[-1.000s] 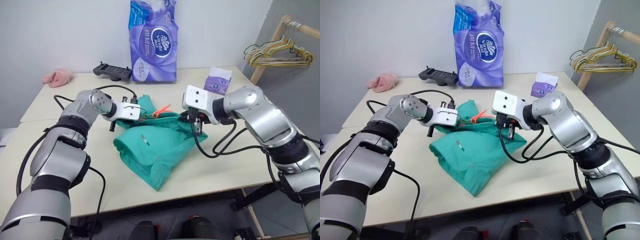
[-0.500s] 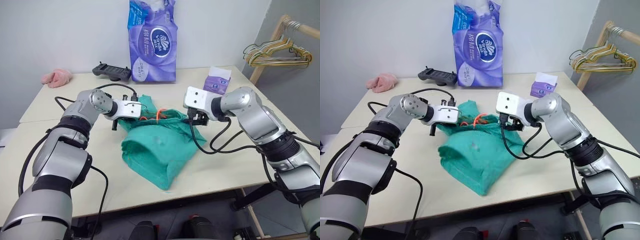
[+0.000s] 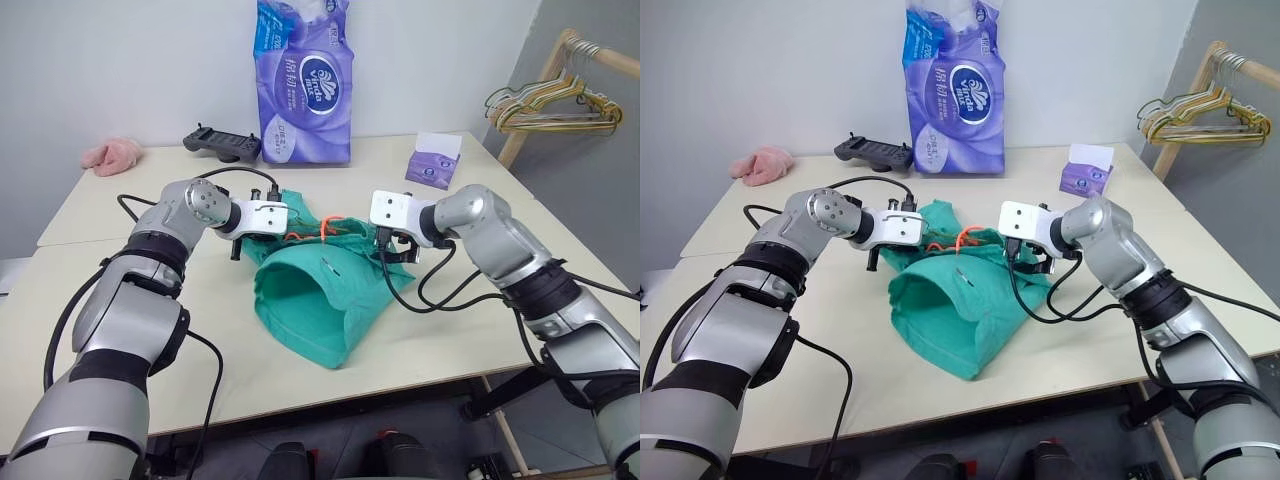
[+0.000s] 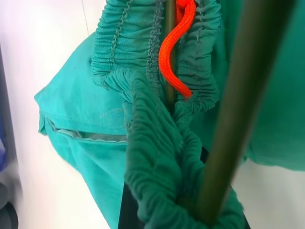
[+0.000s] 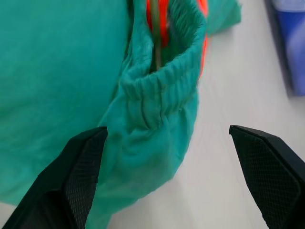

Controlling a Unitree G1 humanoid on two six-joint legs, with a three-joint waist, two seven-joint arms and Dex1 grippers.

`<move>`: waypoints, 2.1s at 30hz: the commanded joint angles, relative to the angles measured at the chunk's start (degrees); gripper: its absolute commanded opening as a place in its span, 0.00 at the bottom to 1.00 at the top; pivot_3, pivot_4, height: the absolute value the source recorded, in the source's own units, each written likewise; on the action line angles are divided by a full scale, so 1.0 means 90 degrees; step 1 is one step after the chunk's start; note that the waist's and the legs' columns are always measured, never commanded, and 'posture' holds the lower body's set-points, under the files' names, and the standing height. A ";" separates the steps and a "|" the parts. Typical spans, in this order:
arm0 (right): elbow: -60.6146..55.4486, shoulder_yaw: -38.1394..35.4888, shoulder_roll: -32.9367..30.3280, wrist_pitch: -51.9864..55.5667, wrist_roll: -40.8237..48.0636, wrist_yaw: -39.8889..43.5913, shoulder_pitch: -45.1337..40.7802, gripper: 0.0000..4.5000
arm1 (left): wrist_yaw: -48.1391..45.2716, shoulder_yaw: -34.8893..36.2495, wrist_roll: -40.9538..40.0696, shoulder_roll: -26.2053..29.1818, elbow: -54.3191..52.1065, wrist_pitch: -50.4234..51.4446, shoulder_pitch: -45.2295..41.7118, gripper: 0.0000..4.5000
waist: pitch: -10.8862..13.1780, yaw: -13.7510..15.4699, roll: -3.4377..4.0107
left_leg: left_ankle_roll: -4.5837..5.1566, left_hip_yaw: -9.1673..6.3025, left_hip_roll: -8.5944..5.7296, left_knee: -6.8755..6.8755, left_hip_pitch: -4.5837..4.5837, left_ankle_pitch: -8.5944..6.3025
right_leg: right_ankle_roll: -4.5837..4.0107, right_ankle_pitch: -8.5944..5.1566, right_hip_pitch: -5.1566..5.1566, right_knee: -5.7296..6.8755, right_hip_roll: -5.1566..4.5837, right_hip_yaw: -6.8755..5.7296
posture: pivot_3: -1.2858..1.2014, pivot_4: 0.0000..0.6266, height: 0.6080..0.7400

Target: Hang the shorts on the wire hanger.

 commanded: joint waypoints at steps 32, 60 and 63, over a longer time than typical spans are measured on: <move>0.2291 -0.0261 0.0943 -0.1847 -0.1076 -0.0529 -0.0715 0.01 | -0.0054 0.0296 -0.0151 0.0162 -0.0419 -0.0304 0.0024 0.00 | -0.0001 0.0009 0.0002 | -0.0001 -0.0003 -0.0001 0.0000 0.0000 0.0001 | -0.0001 0.0001 -0.0001 0.0006 -0.0005 0.0002 | 0.56 0.00 1.00; 0.2512 -0.0919 0.0217 -0.1883 -0.0920 -0.0558 -0.0219 0.00 | -0.2639 0.2479 -0.3109 0.0705 -0.2546 0.2708 0.0377 1.00 | -0.0003 0.0003 0.0003 | -0.0002 -0.0003 0.0000 0.0001 0.0000 0.0001 | -0.0001 0.0001 -0.0001 0.0008 -0.0003 0.0003 | 0.56 0.01 1.00; 0.2511 -0.1003 0.0106 -0.1857 -0.0890 -0.0569 -0.0132 0.00 | -0.2555 0.2655 -0.3382 0.0698 -0.2836 0.3154 0.0492 1.00 | -0.0003 0.0006 0.0003 | -0.0002 -0.0004 0.0000 0.0001 -0.0001 0.0001 | -0.0001 0.0001 -0.0001 0.0006 -0.0005 0.0003 | 0.56 0.01 1.00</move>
